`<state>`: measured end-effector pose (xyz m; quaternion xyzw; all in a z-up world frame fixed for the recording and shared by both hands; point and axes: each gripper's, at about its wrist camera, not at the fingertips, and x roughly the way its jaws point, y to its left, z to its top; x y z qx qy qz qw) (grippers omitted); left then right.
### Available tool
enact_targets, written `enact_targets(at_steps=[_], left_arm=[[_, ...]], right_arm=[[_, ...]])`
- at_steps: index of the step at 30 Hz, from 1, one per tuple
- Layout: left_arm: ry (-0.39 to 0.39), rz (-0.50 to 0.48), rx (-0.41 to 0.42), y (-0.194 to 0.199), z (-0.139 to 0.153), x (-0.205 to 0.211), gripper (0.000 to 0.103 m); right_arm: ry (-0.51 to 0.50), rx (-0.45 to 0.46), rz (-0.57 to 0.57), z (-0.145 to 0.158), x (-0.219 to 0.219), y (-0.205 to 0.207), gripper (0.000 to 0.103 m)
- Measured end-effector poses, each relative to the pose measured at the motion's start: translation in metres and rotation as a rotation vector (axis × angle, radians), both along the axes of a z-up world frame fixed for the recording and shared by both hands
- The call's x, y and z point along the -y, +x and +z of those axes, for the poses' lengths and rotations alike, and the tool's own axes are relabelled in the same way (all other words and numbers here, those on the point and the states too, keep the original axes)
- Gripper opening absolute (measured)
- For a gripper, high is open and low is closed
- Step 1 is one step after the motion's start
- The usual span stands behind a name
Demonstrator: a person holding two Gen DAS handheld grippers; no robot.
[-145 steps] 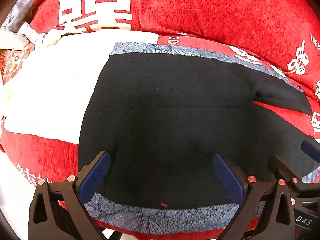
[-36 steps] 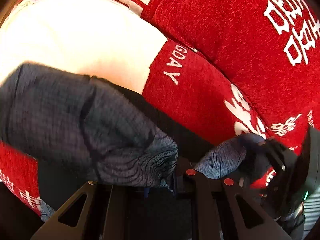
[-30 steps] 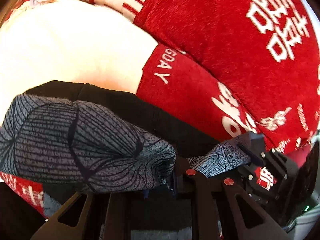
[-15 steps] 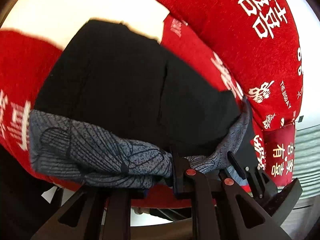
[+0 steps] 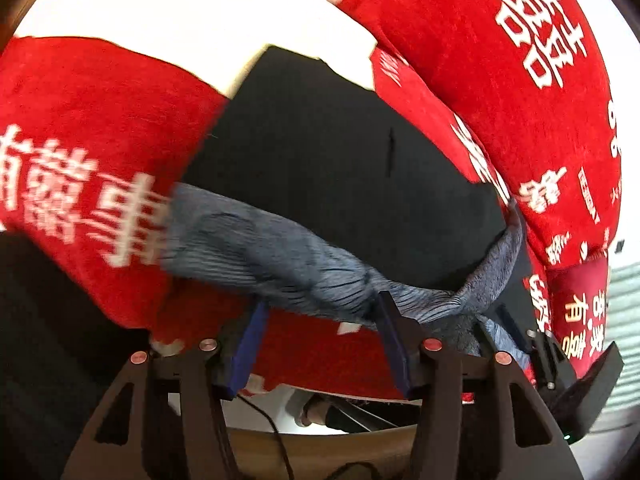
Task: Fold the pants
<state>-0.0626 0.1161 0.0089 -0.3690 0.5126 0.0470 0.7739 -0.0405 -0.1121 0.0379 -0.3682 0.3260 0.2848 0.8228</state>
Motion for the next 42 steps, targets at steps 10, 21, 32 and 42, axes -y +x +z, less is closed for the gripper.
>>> enact_targets(at_steps=[10,21,32,42], left_arm=[[0.11,-0.158,0.073,0.045,0.036,0.042,0.057],[0.179,-0.251,-0.043,0.069,0.004,0.078,0.073],[0.231,-0.278,-0.048,0.075,0.002,0.093,0.075],[0.248,-0.298,-0.046,0.08,0.0,0.1,0.083]], right_arm=[[0.289,-0.144,-0.327,0.044,0.063,0.062,0.065],[0.368,-0.181,-0.71,0.055,0.13,0.16,0.085],[0.088,-0.461,-1.137,-0.034,0.129,0.337,0.085],[0.452,-0.41,-1.147,0.019,0.214,0.256,0.006]])
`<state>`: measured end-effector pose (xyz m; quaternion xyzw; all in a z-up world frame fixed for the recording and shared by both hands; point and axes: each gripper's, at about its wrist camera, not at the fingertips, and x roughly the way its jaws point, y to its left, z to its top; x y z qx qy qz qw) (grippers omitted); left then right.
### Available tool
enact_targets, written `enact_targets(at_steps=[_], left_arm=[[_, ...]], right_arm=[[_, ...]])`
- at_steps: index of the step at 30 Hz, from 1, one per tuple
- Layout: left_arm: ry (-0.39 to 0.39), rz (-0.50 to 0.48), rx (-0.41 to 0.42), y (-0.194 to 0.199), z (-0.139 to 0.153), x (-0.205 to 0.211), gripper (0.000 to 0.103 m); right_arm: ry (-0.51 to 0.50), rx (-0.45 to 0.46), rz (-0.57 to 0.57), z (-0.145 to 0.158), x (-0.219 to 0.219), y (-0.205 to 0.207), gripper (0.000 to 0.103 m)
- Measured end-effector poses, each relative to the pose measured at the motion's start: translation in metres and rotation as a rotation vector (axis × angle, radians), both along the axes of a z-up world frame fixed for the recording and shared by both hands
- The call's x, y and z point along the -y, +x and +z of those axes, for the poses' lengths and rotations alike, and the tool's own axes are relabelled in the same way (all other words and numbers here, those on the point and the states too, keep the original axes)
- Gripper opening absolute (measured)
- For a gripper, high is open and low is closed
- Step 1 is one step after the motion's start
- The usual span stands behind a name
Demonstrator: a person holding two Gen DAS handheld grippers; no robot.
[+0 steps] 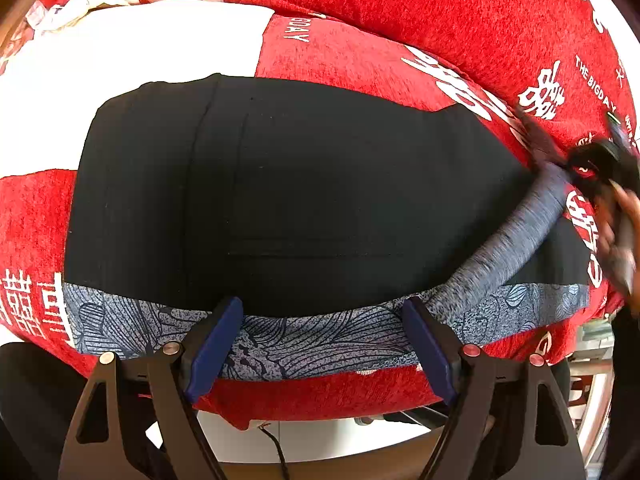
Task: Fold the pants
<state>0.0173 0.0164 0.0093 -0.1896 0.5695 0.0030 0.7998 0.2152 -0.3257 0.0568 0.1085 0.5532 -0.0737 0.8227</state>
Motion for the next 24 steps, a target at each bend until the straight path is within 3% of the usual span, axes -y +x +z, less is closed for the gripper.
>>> enact_targets(at_steps=[3,6,8,12,14,15,16,18,21,22,24], left_arm=[[-0.009,0.005,-0.002,0.0,0.0,-0.001,0.083],[0.004,-0.001,-0.013,0.002,0.0,0.001,0.083],[0.013,-0.011,-0.017,0.004,0.0,0.004,0.088],[0.041,-0.023,-0.026,0.006,-0.001,0.008,0.088],[0.032,-0.019,-0.026,0.006,-0.001,0.007,0.088],[0.027,-0.016,-0.026,0.006,-0.001,0.006,0.088],[0.024,-0.013,-0.026,0.006,-0.001,0.006,0.088],[0.021,-0.009,-0.026,0.006,-0.001,0.005,0.088],[0.042,-0.01,-0.027,0.007,-0.002,0.008,0.088],[0.048,-0.013,-0.027,0.007,-0.002,0.01,0.093],[0.058,-0.02,-0.027,0.008,-0.004,0.013,0.094]], right_arm=[[0.045,0.118,-0.089,0.025,0.041,-0.07,0.006],[0.07,0.161,-0.167,0.027,0.071,-0.129,0.006],[0.073,0.161,-0.191,0.011,0.088,-0.162,0.006],[0.04,0.085,-0.146,-0.03,0.096,-0.184,0.01],[-0.054,0.091,-0.08,-0.023,0.088,-0.183,0.021],[-0.137,0.073,-0.045,-0.018,0.08,-0.18,0.037],[-0.18,0.07,-0.034,-0.015,0.076,-0.181,0.061],[-0.224,0.088,0.009,-0.008,0.069,-0.188,0.081],[-0.437,0.117,0.127,0.004,0.044,-0.204,0.081],[-0.51,0.138,0.156,0.009,0.036,-0.209,0.081],[-0.593,0.189,0.192,0.018,0.023,-0.211,0.082]])
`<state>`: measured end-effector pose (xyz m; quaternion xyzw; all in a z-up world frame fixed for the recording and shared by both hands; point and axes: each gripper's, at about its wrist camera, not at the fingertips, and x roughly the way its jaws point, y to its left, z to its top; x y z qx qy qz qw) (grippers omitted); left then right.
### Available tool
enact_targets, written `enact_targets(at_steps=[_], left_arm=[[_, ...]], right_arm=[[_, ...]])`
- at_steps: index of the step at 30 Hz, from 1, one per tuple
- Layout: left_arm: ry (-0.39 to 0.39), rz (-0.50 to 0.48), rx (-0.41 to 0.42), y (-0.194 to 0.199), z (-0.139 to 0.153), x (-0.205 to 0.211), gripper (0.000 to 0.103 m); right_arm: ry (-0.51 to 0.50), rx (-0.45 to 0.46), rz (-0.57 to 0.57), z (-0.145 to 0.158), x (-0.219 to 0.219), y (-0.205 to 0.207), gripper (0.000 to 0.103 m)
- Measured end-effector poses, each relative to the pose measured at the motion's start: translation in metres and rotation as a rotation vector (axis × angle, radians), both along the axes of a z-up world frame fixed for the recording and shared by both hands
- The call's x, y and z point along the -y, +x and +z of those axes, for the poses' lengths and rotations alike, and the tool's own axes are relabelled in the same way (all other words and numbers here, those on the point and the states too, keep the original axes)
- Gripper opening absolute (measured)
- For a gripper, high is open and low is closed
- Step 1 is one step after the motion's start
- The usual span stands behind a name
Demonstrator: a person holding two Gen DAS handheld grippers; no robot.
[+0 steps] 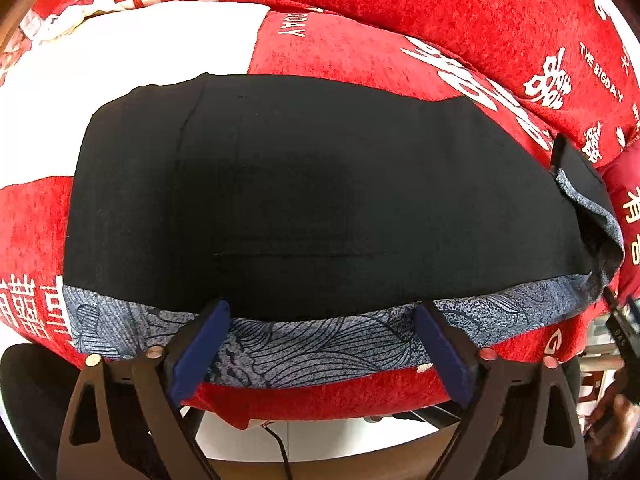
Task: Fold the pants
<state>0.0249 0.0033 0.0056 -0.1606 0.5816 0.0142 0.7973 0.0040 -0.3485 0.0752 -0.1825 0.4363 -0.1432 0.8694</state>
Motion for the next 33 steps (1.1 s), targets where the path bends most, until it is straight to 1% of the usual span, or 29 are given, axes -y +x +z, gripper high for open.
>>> enact_targets(at_steps=[3,5,7,9,10,11,12,13,14,15,16,17,18,19,20,21,22,23,24,25,27,28,29,30,31,32,33], left_arm=[[0.022,-0.006,-0.007,0.001,-0.001,0.004,0.096],[0.02,-0.004,-0.009,0.002,-0.001,0.004,0.096],[0.012,0.0,-0.009,0.002,-0.001,0.002,0.096],[0.011,0.001,-0.008,0.002,-0.001,0.002,0.096],[0.012,0.001,-0.008,0.002,-0.001,0.002,0.096],[0.013,0.0,-0.007,0.002,-0.001,0.002,0.096],[0.013,-0.003,-0.006,0.001,-0.001,0.002,0.096],[0.012,-0.005,-0.006,0.002,0.0,0.002,0.096],[0.009,-0.007,-0.006,0.001,0.0,0.001,0.096],[0.006,-0.007,-0.005,0.001,0.0,0.001,0.096],[0.008,-0.007,-0.008,0.001,0.0,0.001,0.096],[0.012,-0.005,-0.013,0.002,0.0,0.002,0.096],[0.026,-0.004,-0.026,0.004,0.003,0.005,0.096],[0.019,-0.014,-0.024,0.006,0.007,0.008,0.096],[-0.002,-0.032,-0.016,0.01,0.013,0.015,0.096],[-0.009,-0.05,-0.008,0.017,0.019,0.024,0.096],[-0.008,-0.07,-0.002,0.025,0.024,0.036,0.096],[-0.005,-0.091,-0.001,0.032,0.027,0.047,0.096],[0.015,-0.129,-0.001,0.045,0.031,0.067,0.096],[0.054,-0.156,-0.005,0.055,0.033,0.085,0.096],[0.191,-0.231,-0.006,0.077,0.032,0.13,0.096],[0.25,-0.265,0.002,0.084,0.029,0.146,0.096],[0.34,-0.304,0.001,0.09,0.021,0.164,0.096],[0.4,-0.32,-0.013,0.093,0.014,0.171,0.096],[0.448,-0.327,-0.034,0.094,0.006,0.173,0.1],[0.435,-0.316,-0.024,0.092,0.003,0.168,0.103],[0.412,-0.292,-0.027,0.089,0.003,0.156,0.103]], right_arm=[[-0.163,0.02,0.063,0.001,-0.023,0.02,0.082],[-0.325,0.012,0.121,-0.005,-0.045,0.045,0.084],[-0.493,-0.032,0.178,-0.021,-0.064,0.072,0.085],[-0.639,-0.071,0.202,-0.044,-0.075,0.1,0.085],[-0.697,-0.084,0.205,-0.054,-0.078,0.113,0.085],[-0.725,-0.106,0.201,-0.063,-0.076,0.126,0.085],[-0.711,-0.134,0.202,-0.068,-0.073,0.134,0.076],[-0.608,-0.17,0.202,-0.065,-0.065,0.141,0.044],[-0.518,-0.178,0.175,-0.056,-0.054,0.144,0.031],[-0.438,-0.161,0.15,-0.046,-0.044,0.142,0.022],[-0.342,-0.117,0.099,-0.028,-0.026,0.14,0.016],[-0.266,-0.083,0.05,-0.014,-0.008,0.136,0.013],[-0.207,-0.058,0.004,-0.004,0.01,0.132,0.011],[-0.116,-0.028,-0.057,0.009,0.037,0.126,0.011],[-0.004,-0.011,-0.125,0.018,0.068,0.118,0.011],[0.092,-0.002,-0.16,0.021,0.09,0.11,0.011],[0.248,0.019,-0.192,0.024,0.122,0.099,0.011],[0.324,0.035,-0.203,0.022,0.138,0.09,0.012],[0.368,0.045,-0.207,0.019,0.15,0.083,0.012],[0.384,0.051,-0.206,0.014,0.156,0.077,0.012],[0.363,0.068,-0.218,0.009,0.156,0.065,0.011],[0.384,0.083,-0.231,0.008,0.158,0.065,0.011],[0.422,0.095,-0.247,0.008,0.163,0.066,0.011],[0.471,0.109,-0.268,0.006,0.168,0.063,0.011],[0.512,0.112,-0.288,0.004,0.175,0.063,0.012],[0.523,0.105,-0.295,0.002,0.176,0.063,0.012],[0.527,0.101,-0.299,-0.001,0.178,0.063,0.012]])
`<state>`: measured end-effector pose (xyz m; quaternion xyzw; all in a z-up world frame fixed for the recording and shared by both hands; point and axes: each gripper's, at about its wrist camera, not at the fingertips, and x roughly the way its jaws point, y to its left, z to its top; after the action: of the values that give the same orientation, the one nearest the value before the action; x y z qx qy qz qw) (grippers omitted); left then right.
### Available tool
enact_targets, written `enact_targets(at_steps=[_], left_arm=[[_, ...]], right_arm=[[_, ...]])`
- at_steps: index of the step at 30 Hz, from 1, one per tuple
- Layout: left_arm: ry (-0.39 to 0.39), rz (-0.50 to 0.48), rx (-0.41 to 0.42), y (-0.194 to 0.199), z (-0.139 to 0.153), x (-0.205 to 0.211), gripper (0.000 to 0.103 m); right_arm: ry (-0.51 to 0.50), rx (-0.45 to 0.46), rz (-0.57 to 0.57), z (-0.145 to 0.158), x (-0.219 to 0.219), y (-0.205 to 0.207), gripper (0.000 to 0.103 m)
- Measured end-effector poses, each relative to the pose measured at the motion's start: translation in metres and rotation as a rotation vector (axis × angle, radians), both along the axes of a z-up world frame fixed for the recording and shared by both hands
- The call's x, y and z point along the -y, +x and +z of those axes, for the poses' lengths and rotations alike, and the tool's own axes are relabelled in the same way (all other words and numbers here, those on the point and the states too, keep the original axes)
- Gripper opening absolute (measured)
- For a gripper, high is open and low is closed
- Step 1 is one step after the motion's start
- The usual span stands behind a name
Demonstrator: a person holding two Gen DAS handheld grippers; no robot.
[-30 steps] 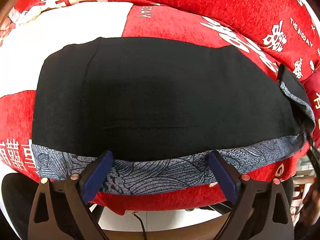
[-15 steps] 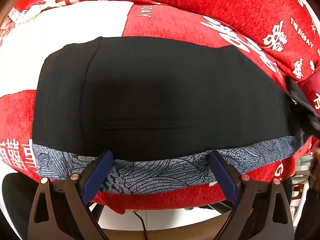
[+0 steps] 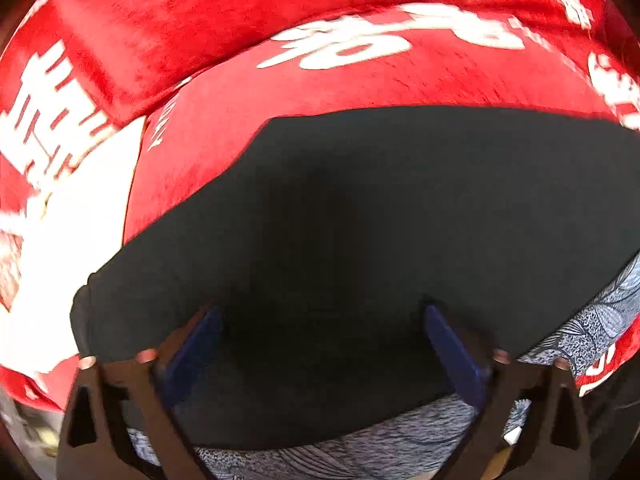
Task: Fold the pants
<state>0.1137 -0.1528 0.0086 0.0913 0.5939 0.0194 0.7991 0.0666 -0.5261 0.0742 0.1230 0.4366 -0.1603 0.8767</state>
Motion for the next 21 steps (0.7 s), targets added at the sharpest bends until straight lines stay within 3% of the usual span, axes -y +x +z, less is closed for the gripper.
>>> enact_targets(at_steps=[5,8,10,11,12,14,16,19,21], left_arm=[[-0.012,0.118,-0.036,-0.018,0.002,-0.069,0.103],[-0.128,0.215,-0.078,-0.034,0.001,-0.117,0.103],[-0.078,0.253,-0.069,-0.041,0.004,-0.129,0.103],[-0.084,0.272,-0.059,-0.044,0.007,-0.135,0.103],[-0.147,0.29,-0.052,-0.047,0.012,-0.143,0.103],[-0.208,0.305,-0.036,-0.049,0.02,-0.15,0.103],[-0.22,0.317,-0.014,-0.044,0.028,-0.15,0.103],[-0.226,0.296,-0.019,-0.025,0.028,-0.127,0.103],[-0.215,0.235,-0.013,-0.011,0.03,-0.095,0.103]], right_arm=[[-0.085,0.007,0.039,-0.002,-0.008,-0.001,0.012],[-0.138,0.015,0.048,0.006,-0.016,0.001,0.011],[-0.122,-0.002,0.05,0.006,-0.013,0.007,0.021],[-0.105,-0.012,0.031,0.003,-0.007,0.009,0.025],[-0.081,-0.01,0.01,0.001,0.001,0.008,0.033],[0.006,0.008,-0.046,-0.002,0.025,0.007,0.043],[0.102,0.038,-0.114,-0.003,0.051,0.003,0.055],[0.161,0.084,-0.177,0.0,0.075,0.006,0.056],[0.143,0.072,-0.175,0.003,0.077,0.016,0.056]])
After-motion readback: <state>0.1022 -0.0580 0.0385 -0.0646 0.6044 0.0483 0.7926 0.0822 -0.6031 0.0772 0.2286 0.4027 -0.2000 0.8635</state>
